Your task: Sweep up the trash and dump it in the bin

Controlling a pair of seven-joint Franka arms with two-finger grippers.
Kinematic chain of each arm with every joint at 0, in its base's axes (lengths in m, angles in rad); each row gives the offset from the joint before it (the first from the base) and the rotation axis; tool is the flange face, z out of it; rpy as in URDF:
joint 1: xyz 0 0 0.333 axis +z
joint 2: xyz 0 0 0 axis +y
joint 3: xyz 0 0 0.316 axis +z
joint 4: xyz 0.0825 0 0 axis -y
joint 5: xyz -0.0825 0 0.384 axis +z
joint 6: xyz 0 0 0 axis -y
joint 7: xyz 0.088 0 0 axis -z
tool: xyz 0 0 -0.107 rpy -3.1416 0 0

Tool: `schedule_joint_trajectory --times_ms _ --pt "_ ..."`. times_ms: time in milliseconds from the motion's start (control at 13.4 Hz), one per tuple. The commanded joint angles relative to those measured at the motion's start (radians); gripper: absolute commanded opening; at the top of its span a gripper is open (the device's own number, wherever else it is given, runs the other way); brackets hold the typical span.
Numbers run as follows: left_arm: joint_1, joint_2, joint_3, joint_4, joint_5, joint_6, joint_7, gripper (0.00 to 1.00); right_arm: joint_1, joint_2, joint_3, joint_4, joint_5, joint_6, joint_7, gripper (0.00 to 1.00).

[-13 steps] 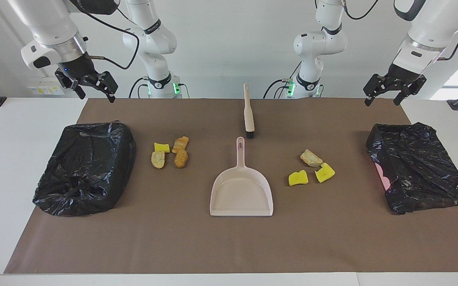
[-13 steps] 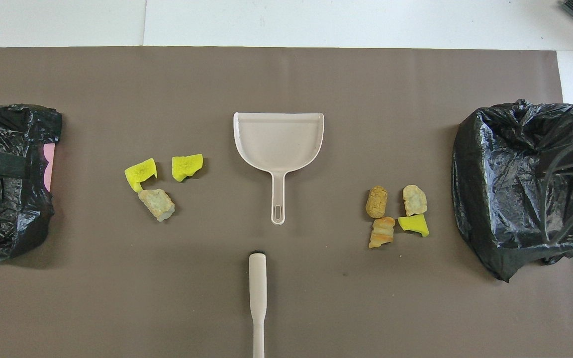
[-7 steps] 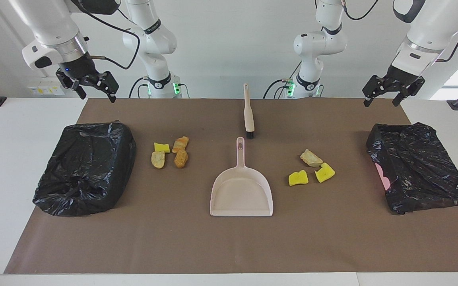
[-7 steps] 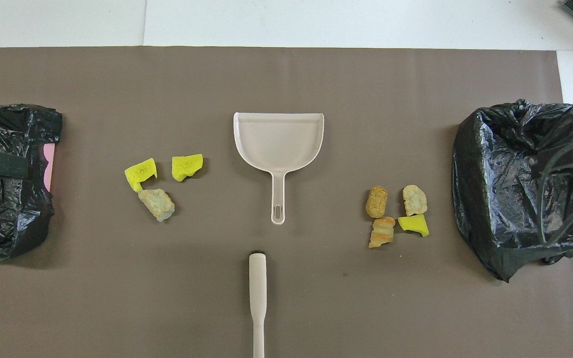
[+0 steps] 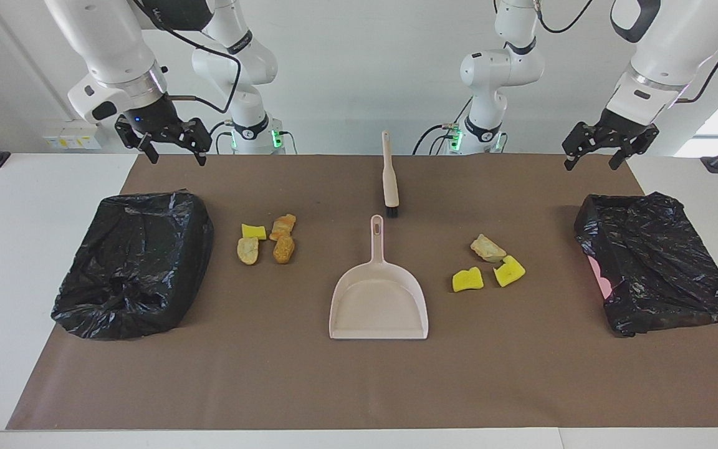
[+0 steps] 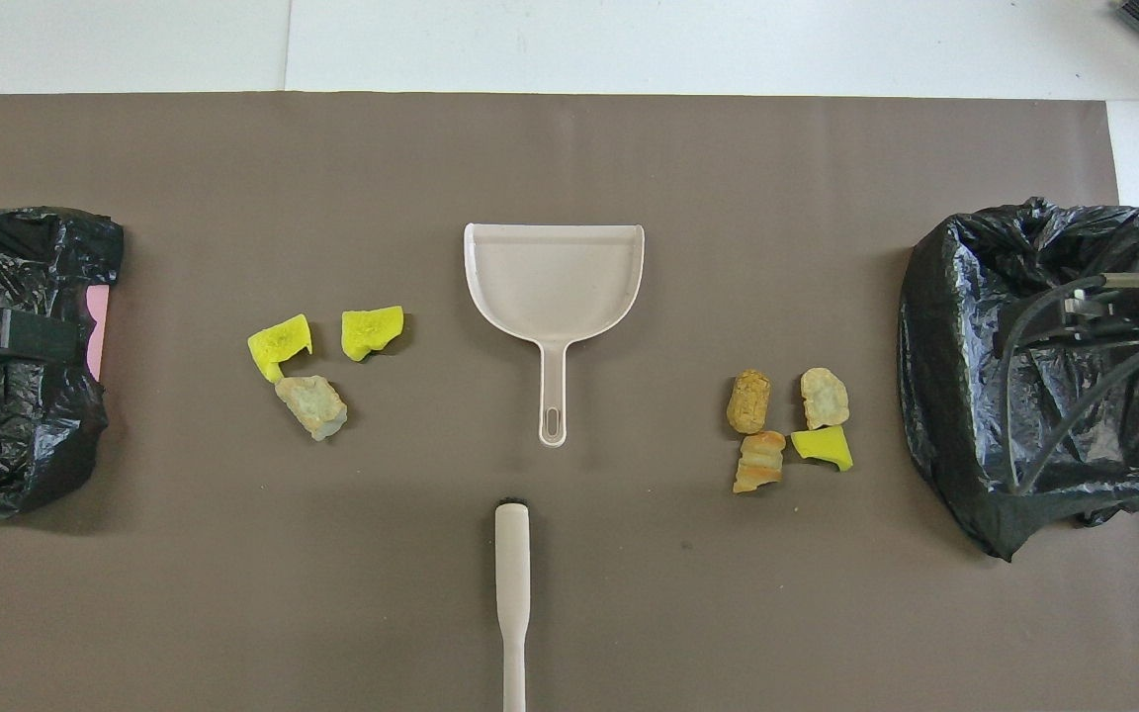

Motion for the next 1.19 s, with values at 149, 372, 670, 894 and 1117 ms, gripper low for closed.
schedule_joint_trajectory --times_ms 149,372,670,894,1117 --pt "-0.129 -0.223 -0.002 -0.314 -0.038 0.038 -0.050 1.00 0.066 0.088 0.003 0.017 0.027 0.098 0.075 1.00" --pt "-0.264 -0.260 -0.002 -0.393 -0.043 0.052 -0.195 1.00 0.077 0.140 0.026 0.017 0.065 0.160 0.099 1.00" --pt "-0.449 -0.303 -0.002 -0.492 -0.101 0.064 -0.317 1.00 0.207 0.234 0.029 0.017 0.074 0.252 0.130 1.00" --pt "-0.607 -0.340 -0.002 -0.601 -0.105 0.194 -0.537 1.00 0.295 0.291 0.029 0.016 0.078 0.312 0.210 1.00" --pt "-0.776 -0.338 -0.002 -0.721 -0.105 0.321 -0.685 1.00 0.364 0.343 0.029 0.016 0.094 0.382 0.293 1.00"
